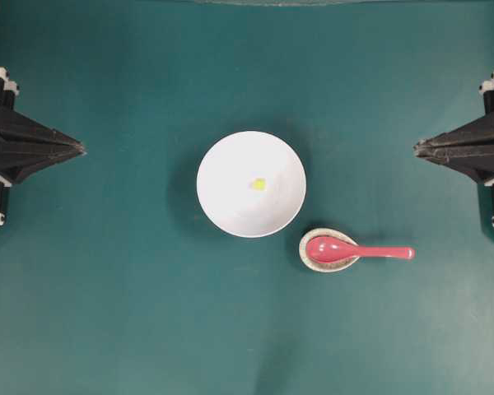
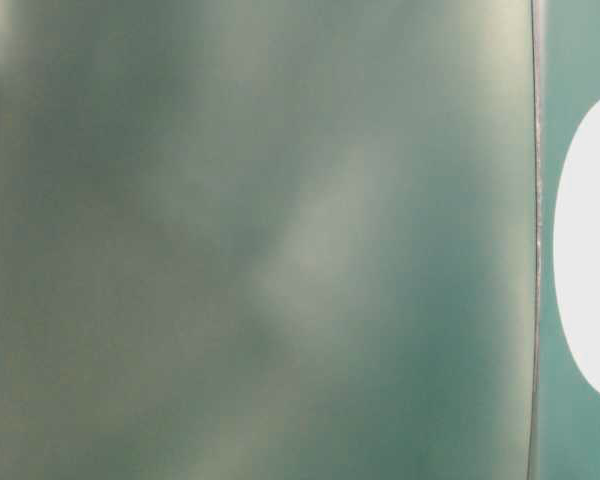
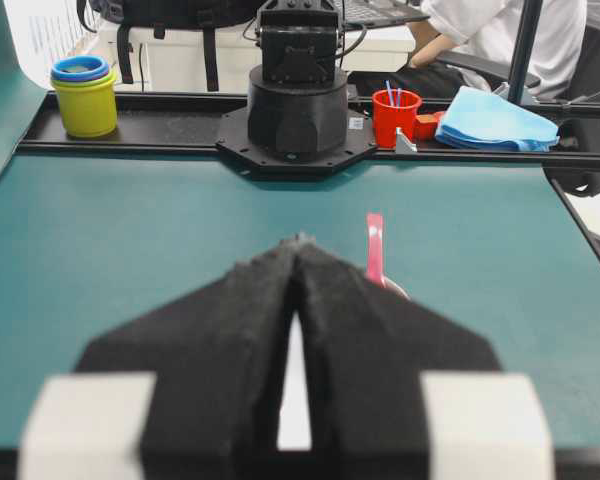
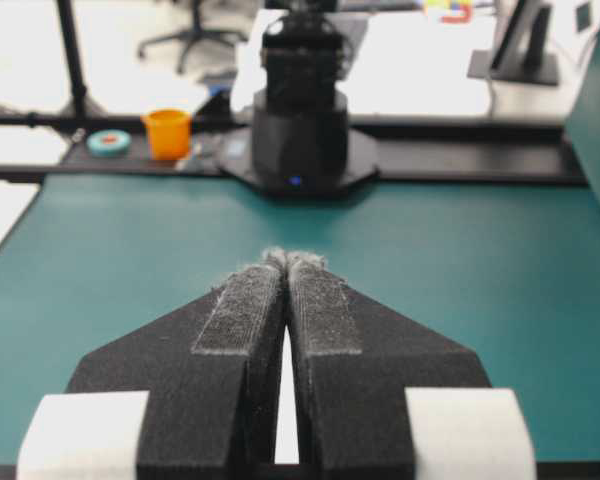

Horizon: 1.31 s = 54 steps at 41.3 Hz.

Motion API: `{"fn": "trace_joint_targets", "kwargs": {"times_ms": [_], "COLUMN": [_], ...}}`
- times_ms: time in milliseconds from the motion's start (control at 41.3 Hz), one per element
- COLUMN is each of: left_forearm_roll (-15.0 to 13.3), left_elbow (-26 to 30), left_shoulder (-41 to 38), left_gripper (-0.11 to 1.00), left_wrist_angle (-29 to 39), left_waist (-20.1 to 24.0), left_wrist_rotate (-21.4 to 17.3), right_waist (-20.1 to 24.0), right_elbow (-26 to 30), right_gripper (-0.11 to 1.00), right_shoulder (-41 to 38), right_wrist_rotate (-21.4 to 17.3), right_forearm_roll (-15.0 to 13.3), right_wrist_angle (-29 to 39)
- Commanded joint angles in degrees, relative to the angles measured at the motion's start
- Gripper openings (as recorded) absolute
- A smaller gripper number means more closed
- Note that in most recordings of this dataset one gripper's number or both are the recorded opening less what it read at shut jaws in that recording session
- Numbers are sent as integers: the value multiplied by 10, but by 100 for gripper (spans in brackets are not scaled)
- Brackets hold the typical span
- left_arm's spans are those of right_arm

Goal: Scoop the yellow hexagonal prism block from the bowl with a spoon using the right arm.
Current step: 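Move the right gripper toward the pink spoon handle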

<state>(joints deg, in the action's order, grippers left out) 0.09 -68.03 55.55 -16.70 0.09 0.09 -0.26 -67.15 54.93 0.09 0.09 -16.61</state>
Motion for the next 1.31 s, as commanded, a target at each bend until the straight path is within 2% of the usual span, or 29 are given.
{"fn": "trace_joint_targets", "kwargs": {"times_ms": [0,24,48,121,508,629,750,871,1137,1282], "left_forearm_roll": [5,5,5,5,5,5,4,5,5,5], "left_elbow": [21,24,24,24,25,25,25,25,24,23], "left_shoulder": [-5,-5,-5,-5,-5,-5,-5,-5,-7,-11], "left_gripper": [-1,0,11,8,8,8,8,8,8,8], "left_wrist_angle": [18,37,39,39,37,36,35,23,17,19], "left_waist": [3,8,9,10,10,10,10,10,10,10], "left_wrist_rotate": [-3,-1,-1,-1,-1,-1,-1,-2,-4,-3], "right_waist": [1,1,1,1,1,1,1,1,1,1], "right_elbow": [13,17,18,19,20,18,16,14,4,-21], "right_gripper": [0,0,0,0,3,19,44,57,59,59], "right_shoulder": [-1,-2,-2,-1,-1,-4,-12,-25,-54,-87], "right_wrist_rotate": [0,1,1,1,1,1,2,3,3,2], "right_forearm_roll": [0,1,0,0,0,0,-2,-3,-3,-2], "right_wrist_angle": [0,22,26,34,31,32,30,24,7,-45]}}
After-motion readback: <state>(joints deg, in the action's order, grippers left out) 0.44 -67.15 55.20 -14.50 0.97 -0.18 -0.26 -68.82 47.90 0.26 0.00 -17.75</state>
